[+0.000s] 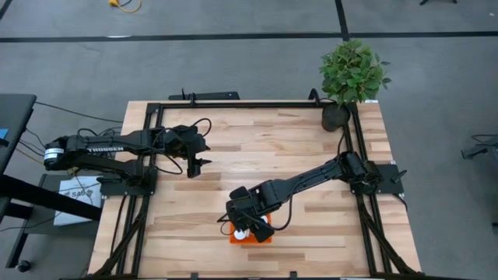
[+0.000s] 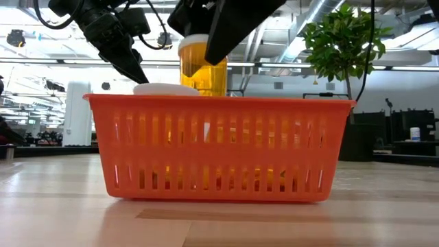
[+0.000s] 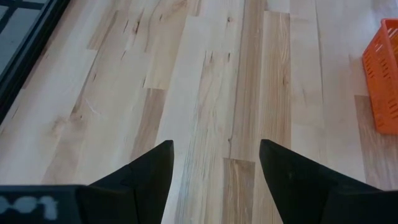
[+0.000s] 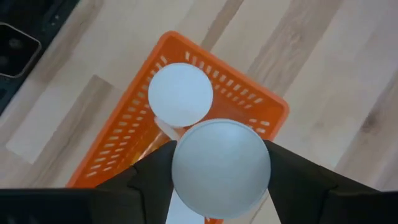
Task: Pick and place pill bottles into a basket
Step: Put the orange pill bottle into the orange bin, then return to Home Position
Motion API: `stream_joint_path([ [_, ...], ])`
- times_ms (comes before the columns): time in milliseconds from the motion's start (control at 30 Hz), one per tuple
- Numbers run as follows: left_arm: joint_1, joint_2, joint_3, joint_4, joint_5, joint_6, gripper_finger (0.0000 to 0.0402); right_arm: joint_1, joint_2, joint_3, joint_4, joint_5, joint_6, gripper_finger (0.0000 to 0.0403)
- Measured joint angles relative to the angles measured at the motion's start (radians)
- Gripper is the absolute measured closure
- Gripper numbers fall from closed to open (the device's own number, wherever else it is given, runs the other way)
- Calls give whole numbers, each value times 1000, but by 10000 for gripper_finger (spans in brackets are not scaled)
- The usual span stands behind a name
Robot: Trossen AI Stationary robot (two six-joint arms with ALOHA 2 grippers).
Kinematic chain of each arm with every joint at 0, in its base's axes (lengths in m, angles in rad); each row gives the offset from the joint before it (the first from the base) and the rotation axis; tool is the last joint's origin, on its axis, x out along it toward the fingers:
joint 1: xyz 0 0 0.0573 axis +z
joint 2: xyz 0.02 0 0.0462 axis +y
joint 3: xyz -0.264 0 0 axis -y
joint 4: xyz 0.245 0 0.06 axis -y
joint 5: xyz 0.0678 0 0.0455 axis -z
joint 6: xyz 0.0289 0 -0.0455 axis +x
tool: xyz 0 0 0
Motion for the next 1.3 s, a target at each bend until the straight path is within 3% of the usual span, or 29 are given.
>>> stream_joint_path([
  [967,0,0,0,1,7,-4,172,-14,-2,1,2,-19,-34,163],
  [1100,0,0,0,0,7,-18,172,-14,-11,13,-29,60,11,163],
  [1300,-1,1,21,6,30,-34,172,-28,-13,149,-268,180,102,163],
])
